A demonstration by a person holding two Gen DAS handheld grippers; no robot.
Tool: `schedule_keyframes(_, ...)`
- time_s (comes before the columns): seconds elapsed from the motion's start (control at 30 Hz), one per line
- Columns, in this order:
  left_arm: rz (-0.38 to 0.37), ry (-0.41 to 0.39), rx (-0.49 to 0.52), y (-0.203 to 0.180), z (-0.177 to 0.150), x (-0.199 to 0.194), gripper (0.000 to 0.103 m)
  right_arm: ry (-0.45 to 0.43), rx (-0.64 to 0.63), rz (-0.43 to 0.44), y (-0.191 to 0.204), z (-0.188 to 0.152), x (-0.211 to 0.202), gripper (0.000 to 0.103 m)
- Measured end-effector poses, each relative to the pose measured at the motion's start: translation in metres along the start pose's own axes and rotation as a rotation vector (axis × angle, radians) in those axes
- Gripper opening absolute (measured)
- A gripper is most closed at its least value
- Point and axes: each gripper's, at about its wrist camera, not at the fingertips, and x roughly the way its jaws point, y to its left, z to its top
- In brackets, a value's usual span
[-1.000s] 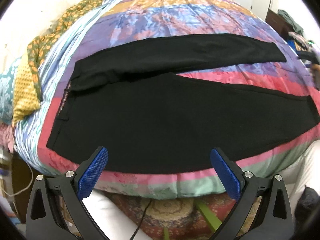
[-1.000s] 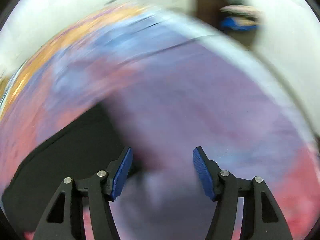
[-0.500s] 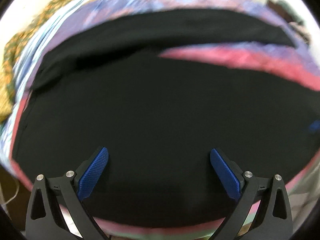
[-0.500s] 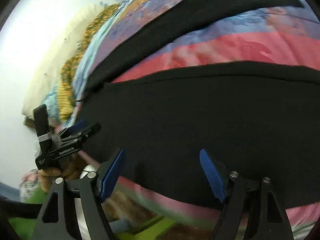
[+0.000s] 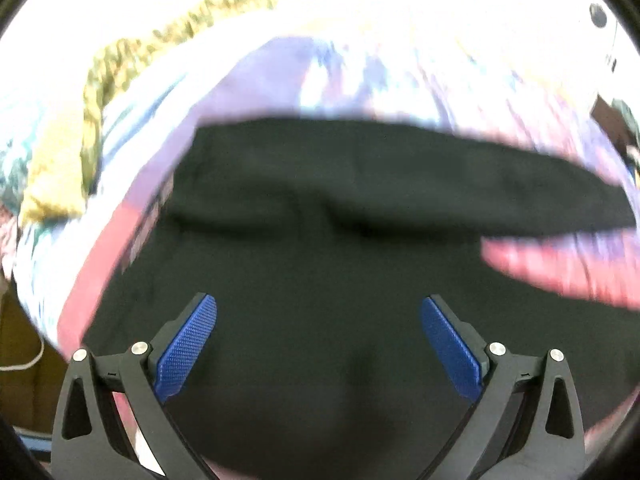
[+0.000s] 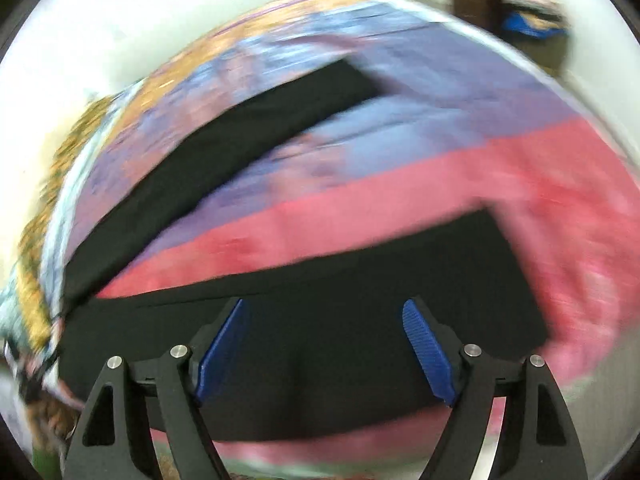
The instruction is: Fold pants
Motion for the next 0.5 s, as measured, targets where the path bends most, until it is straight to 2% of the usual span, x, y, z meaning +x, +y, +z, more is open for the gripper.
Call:
schedule_keyframes(0.07,0.036,-0.064,-0.053,0.003,0.023,0.013,0.102,0.034,-0.095,0.077,0.062,0.012,0.031,0.08)
schedule_keyframes(0.17,0.056,-0.071,-0.104,0.017,0.043,0.042,0.102,0.049,-0.228,0.201,0.163,0.028,0.072,0.08)
schedule_keyframes(0.27,0.097,-0.007,-0.115,0.029,0.04,0.084,0.102,0.071,-0.358,0.302,0.242,0.041,0.107,0.08)
schedule_keyframes(0.33,0.099,0.032,-0.133,0.037,0.028,0.104,0.103,0.102,-0.427,0.381,0.288,0.047,0.137,0.08)
schedule_keyframes(0.43,-0.003,0.05,-0.225,0.053,0.004,0.117,0.103,0.197,-0.47,0.43,0.322,0.051,0.187,0.08)
schedule_keyframes(0.5,-0.056,0.007,-0.268,0.059,-0.007,0.114,0.103,0.249,-0.518,0.38,0.318,0.058,0.217,0.08)
